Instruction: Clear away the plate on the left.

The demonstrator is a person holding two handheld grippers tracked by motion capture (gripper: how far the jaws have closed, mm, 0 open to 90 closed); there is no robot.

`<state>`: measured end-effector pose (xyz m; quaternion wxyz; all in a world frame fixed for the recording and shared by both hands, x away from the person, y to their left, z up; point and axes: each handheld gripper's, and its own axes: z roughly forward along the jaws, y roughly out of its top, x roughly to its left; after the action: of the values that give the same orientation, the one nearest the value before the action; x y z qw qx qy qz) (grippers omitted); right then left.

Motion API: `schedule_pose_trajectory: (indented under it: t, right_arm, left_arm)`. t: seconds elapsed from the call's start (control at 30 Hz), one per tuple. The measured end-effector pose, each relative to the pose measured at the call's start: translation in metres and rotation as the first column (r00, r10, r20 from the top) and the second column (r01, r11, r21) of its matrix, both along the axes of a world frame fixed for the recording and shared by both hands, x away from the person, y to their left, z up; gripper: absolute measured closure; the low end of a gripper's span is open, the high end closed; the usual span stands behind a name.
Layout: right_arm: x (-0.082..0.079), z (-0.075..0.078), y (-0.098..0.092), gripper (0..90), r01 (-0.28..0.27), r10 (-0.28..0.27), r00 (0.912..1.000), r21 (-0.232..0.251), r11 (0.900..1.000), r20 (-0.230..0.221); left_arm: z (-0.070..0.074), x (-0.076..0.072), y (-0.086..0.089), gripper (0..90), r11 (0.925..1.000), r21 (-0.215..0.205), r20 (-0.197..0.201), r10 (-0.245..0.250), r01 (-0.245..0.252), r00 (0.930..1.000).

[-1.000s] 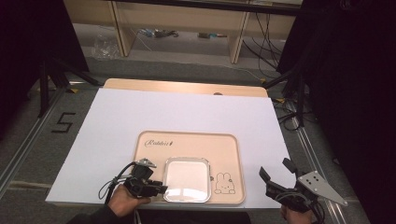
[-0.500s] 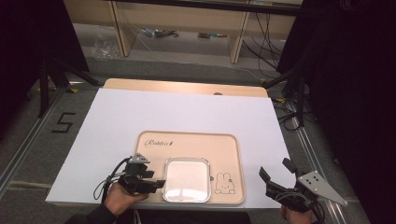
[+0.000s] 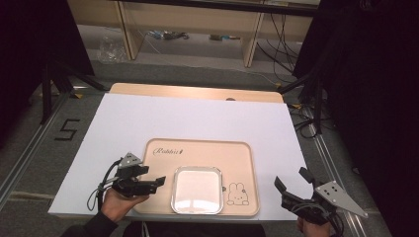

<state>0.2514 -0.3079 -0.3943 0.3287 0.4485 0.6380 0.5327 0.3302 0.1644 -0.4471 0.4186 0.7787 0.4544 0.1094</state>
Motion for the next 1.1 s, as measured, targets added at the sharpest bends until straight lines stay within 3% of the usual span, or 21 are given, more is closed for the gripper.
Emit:
schedule_pose_trajectory:
  t: [0.07, 0.1, 0.17, 0.2, 0.23, 0.27, 0.33, 0.4, 0.43, 0.5, 0.53, 0.57, 0.6, 0.63, 0.7, 0.73, 0.8, 0.93, 0.97, 1.0, 1.1]
  right_arm:
    - [-0.001, 0.0, 0.001, 15.1, 0.005, -0.005, 1.0, 0.011, 1.0, -0.006]
    - [-0.001, 0.0, 0.001, 15.1, 0.005, -0.005, 1.0, 0.011, 1.0, -0.006]
    - [-0.001, 0.0, 0.001, 15.1, 0.005, -0.005, 1.0, 0.01, 1.0, -0.006]
    - [0.0, 0.0, 0.001, 15.1, 0.003, -0.002, 1.0, 0.011, 1.0, -0.002]
    - [0.0, 0.0, 0.0, 15.1, 0.0, 0.0, 1.0, 0.001, 1.0, 0.002]
    - [-0.001, 0.0, 0.001, 15.1, 0.005, -0.005, 1.0, 0.007, 1.0, -0.007]
    - [-0.001, 0.0, 0.001, 15.1, 0.004, -0.004, 1.0, 0.011, 1.0, -0.006]
    - [-0.001, 0.0, 0.001, 15.1, 0.004, -0.004, 1.0, 0.01, 1.0, -0.006]
    - [-0.001, 0.0, 0.001, 15.1, 0.004, -0.004, 1.0, 0.01, 1.0, -0.006]
    - [-0.001, 0.0, 0.001, 15.1, 0.005, -0.005, 1.0, 0.011, 1.0, -0.007]
    - [0.0, 0.0, 0.0, 15.1, 0.001, -0.001, 1.0, -0.002, 1.0, 0.0]
    - [0.0, 0.0, 0.0, 15.1, 0.0, 0.0, 1.0, -0.001, 1.0, 0.0]
    - [0.0, 0.0, 0.0, 15.1, 0.0, 0.0, 1.0, -0.001, 1.0, 0.0]
    - [-0.001, 0.0, 0.001, 15.1, 0.004, -0.004, 1.0, 0.009, 1.0, -0.005]
    - [-0.001, 0.0, 0.001, 15.1, 0.003, -0.003, 1.0, 0.013, 1.0, -0.005]
    - [-0.001, 0.0, 0.001, 15.1, 0.003, -0.003, 1.0, 0.013, 1.0, -0.003]
    - [-0.001, 0.0, 0.001, 15.1, 0.004, -0.003, 1.0, 0.011, 1.0, -0.007]
    - [0.0, 0.0, 0.0, 15.1, -0.001, 0.001, 1.0, -0.005, 1.0, 0.0]
    - [0.0, 0.0, 0.0, 15.1, -0.003, 0.003, 1.0, -0.003, 1.0, 0.003]
    - [0.0, 0.0, 0.0, 15.1, -0.001, 0.001, 1.0, 0.001, 1.0, 0.0]
    - [-0.001, 0.0, 0.001, 15.1, 0.003, -0.003, 1.0, 0.012, 1.0, -0.008]
  left_arm:
    - [-0.001, 0.001, 0.004, 21.7, 0.998, -0.062, -0.031, -0.016, 0.014, 0.9994]
    - [-0.001, 0.001, 0.01, 21.8, 0.9978, -0.052, 0.02, 0.043, -0.042, 0.9989]
    - [0.0, 0.002, 0.015, 21.8, 0.9983, -0.041, 0.032, 0.043, -0.042, 0.9986]
    - [0.0, 0.002, 0.017, 21.4, 0.9948, -0.08, 0.024, 0.066, -0.064, 0.9975]
    - [0.002, 0.005, 0.024, 21.3, 0.9993, -0.026, 0.071, 0.029, -0.027, 0.997]
    - [0.001, 0.003, 0.025, 20.8, 0.9945, -0.087, 0.055, 0.063, -0.058, 0.9965]
    - [0.001, 0.005, 0.029, 19.9, 0.9958, -0.071, 0.065, 0.063, -0.058, 0.9959]
    - [0.001, 0.005, 0.032, 18.2, 0.9934, -0.083, 0.059, 0.084, -0.079, 0.9947]
    - [0.002, 0.008, 0.037, 17.1, 0.9969, -0.047, 0.093, 0.068, -0.064, 0.9933]
    - [0.002, 0.007, 0.039, 15.9, 0.992, -0.077, 0.074, 0.106, -0.1, 0.9916]
    - [0.002, 0.007, 0.039, 15.7, 0.992, -0.077, 0.074, 0.106, -0.1, 0.9916]
    - [0.002, 0.006, 0.04, 15.3, 0.9866, -0.119, 0.053, 0.118, -0.111, 0.9916]
    - [0.002, 0.006, 0.04, 15.3, 0.9866, -0.119, 0.053, 0.118, -0.111, 0.9916]
    - [0.003, 0.007, 0.044, 15.1, 0.9892, -0.08, 0.081, 0.129, -0.123, 0.9884]
    - [0.003, 0.008, 0.047, 14.9, 0.9841, -0.109, 0.079, 0.149, -0.14, 0.9857]
    - [0.004, 0.01, 0.053, 14.5, 0.9887, -0.066, 0.116, 0.141, -0.134, 0.9832]
    - [0.006, 0.011, 0.059, 13.5, 0.99, -0.048, 0.144, 0.139, -0.133, 0.9799]
    - [0.008, 0.009, 0.066, 12.7, 0.9801, -0.099, 0.169, 0.187, -0.172, 0.9677]
    - [0.008, 0.01, 0.069, 12.7, 0.9824, -0.091, 0.193, 0.178, -0.163, 0.9649]
    - [0.009, 0.009, 0.072, 12.4, 0.9794, -0.107, 0.207, 0.191, -0.172, 0.9596]
    - [0.009, 0.006, 0.072, 12.2, 0.976, -0.11, 0.206, 0.208, -0.188, 0.9562]
